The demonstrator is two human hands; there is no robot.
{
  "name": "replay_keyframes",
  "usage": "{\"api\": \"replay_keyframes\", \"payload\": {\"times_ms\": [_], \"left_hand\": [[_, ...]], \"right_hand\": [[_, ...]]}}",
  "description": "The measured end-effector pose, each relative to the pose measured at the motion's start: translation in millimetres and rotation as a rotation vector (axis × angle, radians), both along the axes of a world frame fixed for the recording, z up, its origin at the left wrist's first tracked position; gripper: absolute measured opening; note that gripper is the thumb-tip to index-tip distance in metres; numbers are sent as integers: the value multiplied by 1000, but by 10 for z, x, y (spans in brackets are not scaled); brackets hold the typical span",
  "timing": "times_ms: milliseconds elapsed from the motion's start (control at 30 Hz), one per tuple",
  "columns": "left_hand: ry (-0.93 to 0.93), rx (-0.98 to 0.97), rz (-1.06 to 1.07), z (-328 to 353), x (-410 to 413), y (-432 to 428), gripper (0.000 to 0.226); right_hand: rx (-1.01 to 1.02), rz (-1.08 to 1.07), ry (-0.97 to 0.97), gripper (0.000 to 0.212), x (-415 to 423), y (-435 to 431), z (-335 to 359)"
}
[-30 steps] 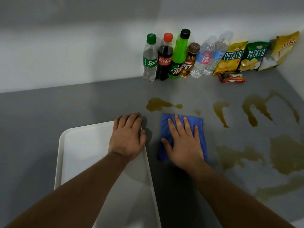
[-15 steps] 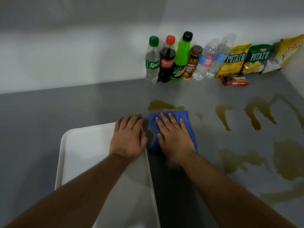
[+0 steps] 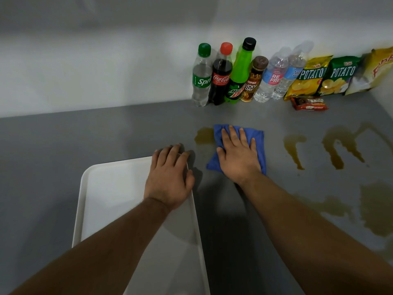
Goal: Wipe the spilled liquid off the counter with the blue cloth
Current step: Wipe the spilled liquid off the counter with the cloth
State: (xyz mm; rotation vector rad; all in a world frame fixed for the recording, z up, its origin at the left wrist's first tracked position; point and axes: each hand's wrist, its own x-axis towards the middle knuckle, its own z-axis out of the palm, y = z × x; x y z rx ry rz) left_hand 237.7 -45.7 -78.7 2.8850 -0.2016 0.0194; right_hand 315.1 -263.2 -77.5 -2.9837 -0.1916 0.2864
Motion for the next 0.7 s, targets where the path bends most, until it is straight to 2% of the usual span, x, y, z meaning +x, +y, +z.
{"api": "replay_keyframes", "payload": {"times_ms": [167, 300, 467, 700], "left_hand": [[15, 14, 42, -1, 17, 7, 64], [18, 39, 85, 10, 4, -9, 66], [20, 40, 71, 26, 4, -13, 67], [3, 43, 66, -21, 19, -3, 66]], "right_hand": [[92, 141, -65, 59, -309, -269, 38], [120, 39, -60, 57, -237, -366, 47], [13, -17, 57, 59, 243, -63, 77], [-59, 197, 50, 61, 303, 113, 98]]}}
